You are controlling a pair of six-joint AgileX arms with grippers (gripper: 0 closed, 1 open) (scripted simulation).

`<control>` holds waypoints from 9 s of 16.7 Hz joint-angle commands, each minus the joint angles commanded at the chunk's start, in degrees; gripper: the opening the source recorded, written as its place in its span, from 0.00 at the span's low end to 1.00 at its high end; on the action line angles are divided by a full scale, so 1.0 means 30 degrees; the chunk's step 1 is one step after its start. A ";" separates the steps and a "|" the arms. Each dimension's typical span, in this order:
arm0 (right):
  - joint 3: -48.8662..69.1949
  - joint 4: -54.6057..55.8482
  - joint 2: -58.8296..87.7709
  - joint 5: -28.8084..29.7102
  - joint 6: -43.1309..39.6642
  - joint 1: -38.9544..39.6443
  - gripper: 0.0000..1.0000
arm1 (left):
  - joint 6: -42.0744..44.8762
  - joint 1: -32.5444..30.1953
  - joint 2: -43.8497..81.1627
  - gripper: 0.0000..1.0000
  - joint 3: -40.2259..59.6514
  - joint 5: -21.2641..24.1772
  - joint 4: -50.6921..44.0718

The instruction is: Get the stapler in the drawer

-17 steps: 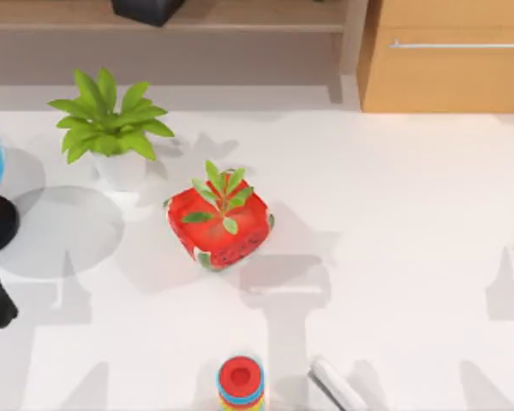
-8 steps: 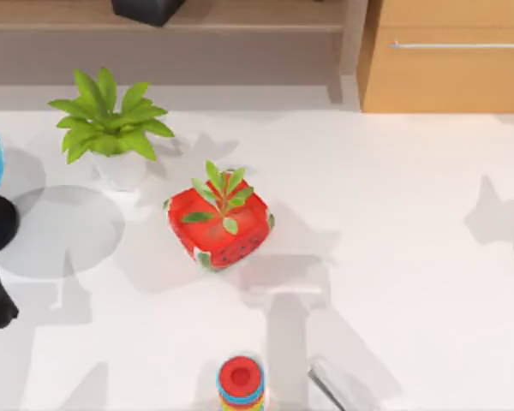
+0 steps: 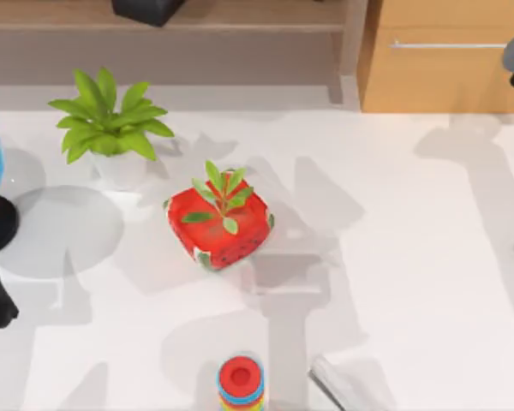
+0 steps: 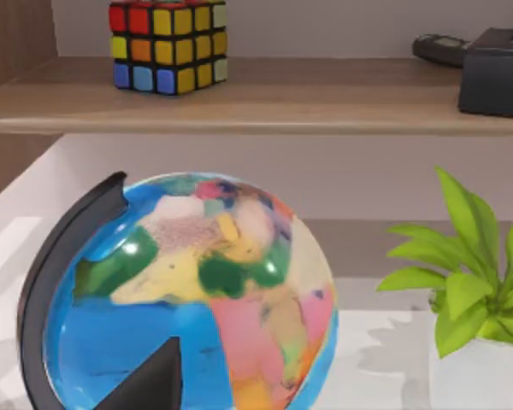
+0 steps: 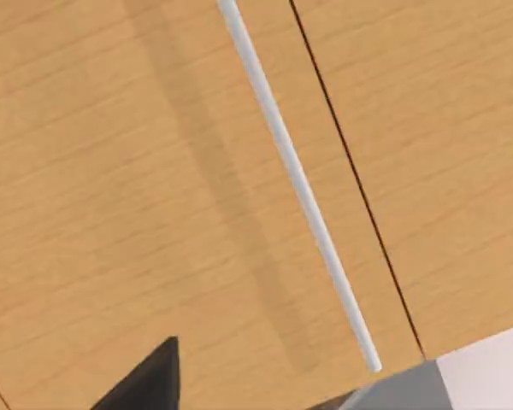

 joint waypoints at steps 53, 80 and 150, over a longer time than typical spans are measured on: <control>0.5337 0.5722 1.2955 0.1944 -0.7286 0.1262 0.00 | 0.0000 0.0000 0.0000 1.00 0.0000 0.0000 0.0000; -0.3890 1.1111 0.9271 0.3372 -0.7213 0.2675 0.00 | 0.0000 0.0000 0.0000 1.00 0.0000 0.0000 0.0000; 0.5963 -2.6549 -0.0486 0.1020 1.9423 1.4787 1.00 | 0.0000 0.0000 0.0000 1.00 0.0000 0.0000 0.0000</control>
